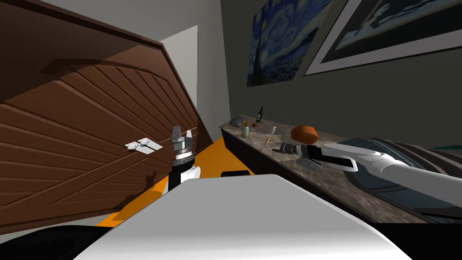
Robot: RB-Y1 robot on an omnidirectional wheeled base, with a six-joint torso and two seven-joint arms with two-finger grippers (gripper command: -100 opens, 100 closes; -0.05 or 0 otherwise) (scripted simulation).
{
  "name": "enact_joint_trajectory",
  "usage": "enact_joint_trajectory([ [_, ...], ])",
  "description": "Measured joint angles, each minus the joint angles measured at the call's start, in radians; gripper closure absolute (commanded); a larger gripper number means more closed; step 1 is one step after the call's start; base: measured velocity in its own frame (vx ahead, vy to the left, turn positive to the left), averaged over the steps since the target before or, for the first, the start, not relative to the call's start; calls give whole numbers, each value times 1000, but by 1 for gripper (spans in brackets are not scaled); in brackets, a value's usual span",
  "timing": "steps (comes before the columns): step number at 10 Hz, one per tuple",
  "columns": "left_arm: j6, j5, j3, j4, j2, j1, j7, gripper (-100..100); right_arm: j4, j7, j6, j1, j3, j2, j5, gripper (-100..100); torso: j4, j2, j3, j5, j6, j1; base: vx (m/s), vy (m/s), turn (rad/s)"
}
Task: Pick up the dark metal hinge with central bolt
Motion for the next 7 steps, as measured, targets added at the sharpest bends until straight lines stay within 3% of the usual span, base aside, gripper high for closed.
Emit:
enact_joint_trajectory([
  [7, 0, 0, 0, 0, 0, 0, 0, 0, 109, 14, -57, 70, 47, -175, 107, -100, 1, 2, 1, -1, 0, -1, -83, -79, 86],
])
